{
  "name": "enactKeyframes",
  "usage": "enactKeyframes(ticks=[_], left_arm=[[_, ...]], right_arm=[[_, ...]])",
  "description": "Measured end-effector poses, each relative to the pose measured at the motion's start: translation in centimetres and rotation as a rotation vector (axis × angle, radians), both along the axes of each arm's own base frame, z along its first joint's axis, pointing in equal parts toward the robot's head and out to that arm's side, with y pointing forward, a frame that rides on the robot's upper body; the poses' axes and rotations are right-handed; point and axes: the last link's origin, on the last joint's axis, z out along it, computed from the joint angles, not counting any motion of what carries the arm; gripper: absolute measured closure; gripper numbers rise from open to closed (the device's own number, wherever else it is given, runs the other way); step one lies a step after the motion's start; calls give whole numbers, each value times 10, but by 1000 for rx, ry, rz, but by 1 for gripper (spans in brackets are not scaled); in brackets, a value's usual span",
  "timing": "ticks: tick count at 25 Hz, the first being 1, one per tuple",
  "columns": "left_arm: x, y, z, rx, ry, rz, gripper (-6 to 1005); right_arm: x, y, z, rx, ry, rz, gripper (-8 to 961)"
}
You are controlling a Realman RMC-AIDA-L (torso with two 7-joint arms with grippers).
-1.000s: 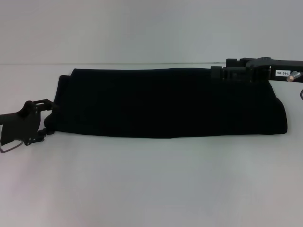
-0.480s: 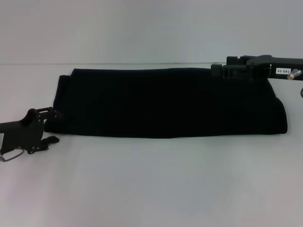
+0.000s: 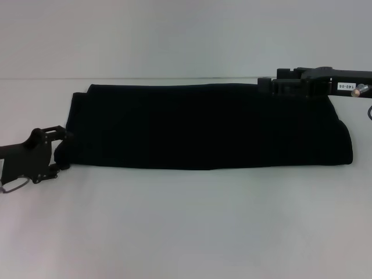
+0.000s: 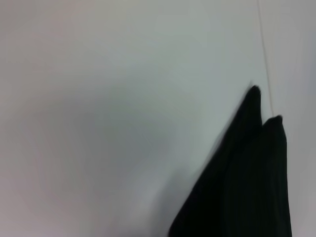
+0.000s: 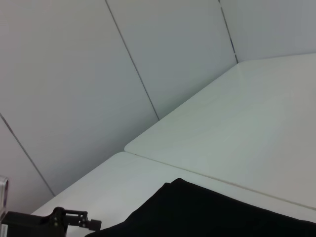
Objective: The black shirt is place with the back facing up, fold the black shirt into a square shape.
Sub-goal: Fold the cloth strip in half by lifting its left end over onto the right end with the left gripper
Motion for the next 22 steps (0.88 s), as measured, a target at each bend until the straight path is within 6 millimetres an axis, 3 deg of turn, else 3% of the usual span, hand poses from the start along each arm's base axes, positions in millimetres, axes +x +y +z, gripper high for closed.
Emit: enactKeyframes(ticks=[22], left_arm=[[0,5,-1,9,47,-22,278]], right_arm=[[0,0,0,-2,2,-3,38]])
